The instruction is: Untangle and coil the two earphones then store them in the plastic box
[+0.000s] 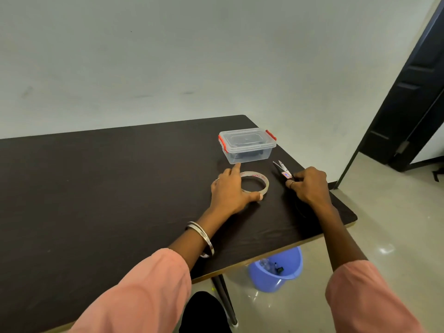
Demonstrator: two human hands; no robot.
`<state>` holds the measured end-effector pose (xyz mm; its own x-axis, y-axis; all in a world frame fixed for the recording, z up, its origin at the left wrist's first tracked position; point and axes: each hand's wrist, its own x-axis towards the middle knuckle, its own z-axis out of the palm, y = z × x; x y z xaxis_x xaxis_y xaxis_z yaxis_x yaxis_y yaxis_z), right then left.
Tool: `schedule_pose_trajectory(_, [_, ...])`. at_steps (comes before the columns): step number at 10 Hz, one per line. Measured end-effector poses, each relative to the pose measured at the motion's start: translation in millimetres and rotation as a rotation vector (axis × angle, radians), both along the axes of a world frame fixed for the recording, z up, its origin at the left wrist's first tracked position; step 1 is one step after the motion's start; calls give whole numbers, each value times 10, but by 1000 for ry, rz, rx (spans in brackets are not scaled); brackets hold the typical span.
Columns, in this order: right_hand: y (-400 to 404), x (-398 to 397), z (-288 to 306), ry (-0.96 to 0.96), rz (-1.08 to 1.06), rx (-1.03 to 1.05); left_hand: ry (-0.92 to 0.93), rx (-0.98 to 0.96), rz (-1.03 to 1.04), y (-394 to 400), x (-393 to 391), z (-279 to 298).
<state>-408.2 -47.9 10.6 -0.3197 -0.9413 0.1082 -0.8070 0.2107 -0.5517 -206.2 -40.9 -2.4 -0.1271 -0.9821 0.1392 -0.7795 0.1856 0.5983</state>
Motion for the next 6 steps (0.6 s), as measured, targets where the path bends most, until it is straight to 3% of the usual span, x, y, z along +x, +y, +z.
schedule_pose_trajectory(4, [116, -186, 47, 41, 186, 79, -99, -4, -16, 11, -197, -54])
schedule_pose_trajectory(5, [110, -214, -14, -7, 144, 68, -98, 33, -91, 70, -125, 21])
schedule_pose_trajectory(6, [63, -156, 50, 92, 38, 16, 7, 64, -131, 57, -55, 111])
